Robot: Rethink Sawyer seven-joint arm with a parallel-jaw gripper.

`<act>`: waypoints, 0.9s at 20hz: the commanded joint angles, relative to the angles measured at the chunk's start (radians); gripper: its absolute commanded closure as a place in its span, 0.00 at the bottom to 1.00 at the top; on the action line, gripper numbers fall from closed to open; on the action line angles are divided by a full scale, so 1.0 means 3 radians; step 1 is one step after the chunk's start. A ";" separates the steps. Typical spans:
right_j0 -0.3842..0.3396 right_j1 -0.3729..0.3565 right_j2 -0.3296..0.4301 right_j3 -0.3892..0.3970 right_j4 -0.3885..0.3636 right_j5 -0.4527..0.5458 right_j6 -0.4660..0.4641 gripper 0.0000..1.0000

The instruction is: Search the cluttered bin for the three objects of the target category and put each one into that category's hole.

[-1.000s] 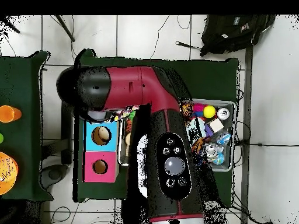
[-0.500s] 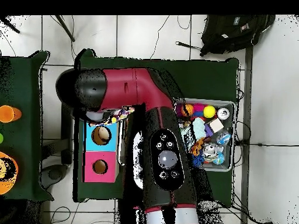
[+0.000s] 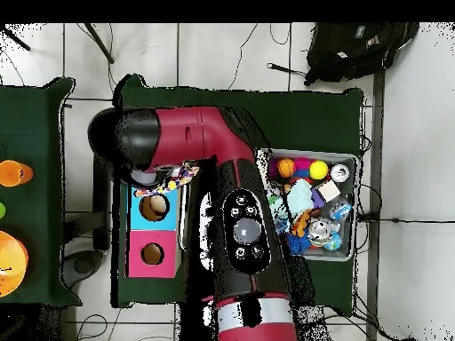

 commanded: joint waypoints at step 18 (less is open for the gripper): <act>0.0210 0.0361 -0.0115 -0.0490 -0.0213 0.0140 0.0402 1.00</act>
